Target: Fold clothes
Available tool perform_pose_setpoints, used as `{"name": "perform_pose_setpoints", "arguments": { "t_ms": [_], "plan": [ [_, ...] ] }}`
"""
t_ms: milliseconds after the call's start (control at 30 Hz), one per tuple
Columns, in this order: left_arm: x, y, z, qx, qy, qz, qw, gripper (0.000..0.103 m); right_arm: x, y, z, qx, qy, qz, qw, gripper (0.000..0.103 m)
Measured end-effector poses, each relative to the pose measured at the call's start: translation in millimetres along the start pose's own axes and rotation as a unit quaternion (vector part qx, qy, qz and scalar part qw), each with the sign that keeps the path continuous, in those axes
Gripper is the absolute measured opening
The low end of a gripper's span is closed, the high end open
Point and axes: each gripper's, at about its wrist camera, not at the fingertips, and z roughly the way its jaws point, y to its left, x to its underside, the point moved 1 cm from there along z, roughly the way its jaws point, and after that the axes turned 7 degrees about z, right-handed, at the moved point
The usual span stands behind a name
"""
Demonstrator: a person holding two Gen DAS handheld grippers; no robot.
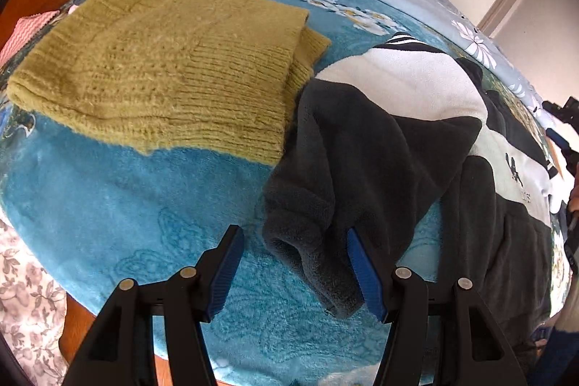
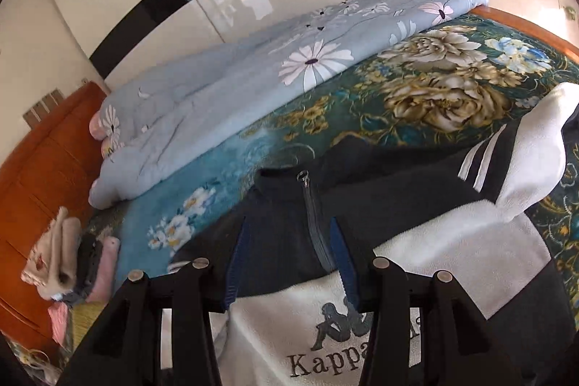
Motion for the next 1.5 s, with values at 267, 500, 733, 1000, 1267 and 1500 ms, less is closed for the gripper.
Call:
{"name": "perform_pose_setpoints", "arguments": {
  "t_ms": [267, 500, 733, 1000, 1267, 1500],
  "plan": [
    [-14, -13, -34, -0.028, -0.070, 0.028, 0.9967, 0.016, 3, -35, 1, 0.037, 0.001, 0.030, 0.999, 0.047],
    [-104, 15, -131, -0.187, -0.201, 0.051, 0.9603, 0.015, -4, -60, -3, 0.067, -0.004, 0.060, 0.996, 0.047],
    [-193, 25, -126, -0.286, -0.152, 0.054, 0.9446, 0.015, -8, -75, 2, 0.084, 0.016, 0.065, 0.994, 0.047],
    [-262, -150, -146, 0.036, -0.159, 0.158, 0.9740, 0.015, -14, -99, 5, 0.089, 0.028, 0.097, 0.991, 0.047],
    [-260, -341, -51, 0.113, -0.071, 0.265, 0.9550, 0.015, -22, -128, -8, 0.087, 0.008, 0.159, 0.983, 0.047],
    [-209, -437, 28, 0.109, -0.008, 0.322, 0.9405, 0.017, -30, -164, -6, 0.098, 0.000, 0.208, 0.973, 0.047]
  ]
}}
